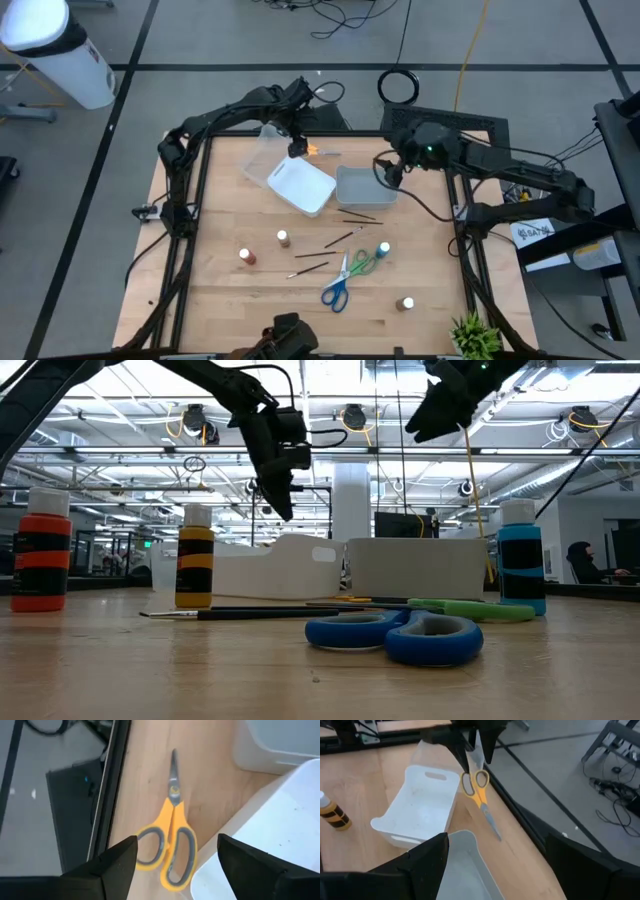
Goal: Pick & Place Paint Supplies
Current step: Put the yellow scissors into the transparent bin
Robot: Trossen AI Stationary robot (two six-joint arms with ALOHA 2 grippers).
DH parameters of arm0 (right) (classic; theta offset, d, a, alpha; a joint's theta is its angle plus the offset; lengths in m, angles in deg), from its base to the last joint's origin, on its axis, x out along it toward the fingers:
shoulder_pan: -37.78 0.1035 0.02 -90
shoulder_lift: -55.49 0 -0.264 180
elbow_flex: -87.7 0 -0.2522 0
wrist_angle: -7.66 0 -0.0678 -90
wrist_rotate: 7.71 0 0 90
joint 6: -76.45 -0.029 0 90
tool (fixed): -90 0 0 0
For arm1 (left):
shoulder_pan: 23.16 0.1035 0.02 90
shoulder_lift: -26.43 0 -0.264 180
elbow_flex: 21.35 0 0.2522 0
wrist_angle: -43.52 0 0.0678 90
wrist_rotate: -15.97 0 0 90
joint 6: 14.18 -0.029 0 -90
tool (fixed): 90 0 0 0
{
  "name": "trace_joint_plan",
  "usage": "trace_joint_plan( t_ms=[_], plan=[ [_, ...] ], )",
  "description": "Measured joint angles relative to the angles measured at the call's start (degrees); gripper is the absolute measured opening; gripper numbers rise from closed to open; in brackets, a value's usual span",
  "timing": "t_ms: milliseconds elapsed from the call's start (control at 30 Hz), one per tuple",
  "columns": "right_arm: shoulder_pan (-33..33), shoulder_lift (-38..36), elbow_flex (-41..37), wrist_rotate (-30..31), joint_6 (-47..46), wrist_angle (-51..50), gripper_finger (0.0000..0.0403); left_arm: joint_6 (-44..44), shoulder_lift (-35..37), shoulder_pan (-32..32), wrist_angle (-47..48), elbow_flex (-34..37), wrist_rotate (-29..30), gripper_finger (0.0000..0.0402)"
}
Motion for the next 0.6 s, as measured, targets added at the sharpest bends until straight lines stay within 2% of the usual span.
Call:
trace_joint_plan(
  t_ms=[133,400,600],
  plan=[
    [0.0,-1.07,-1.87,-0.02,0.93,2.55,0.0313,5.45,-0.36,2.74,0.17,0.17,-2.54,0.0269],
    [0.0,-0.88,-2.06,-0.22,0.97,2.77,0.0313,11.38,-1.04,12.24,-0.41,0.17,-18.07,0.0258],
    [0.0,-0.88,-2.06,-0.24,0.95,2.77,0.0313,13.25,-2.99,12.7,0.19,0.17,-17.66,0.0262]
  ],
)
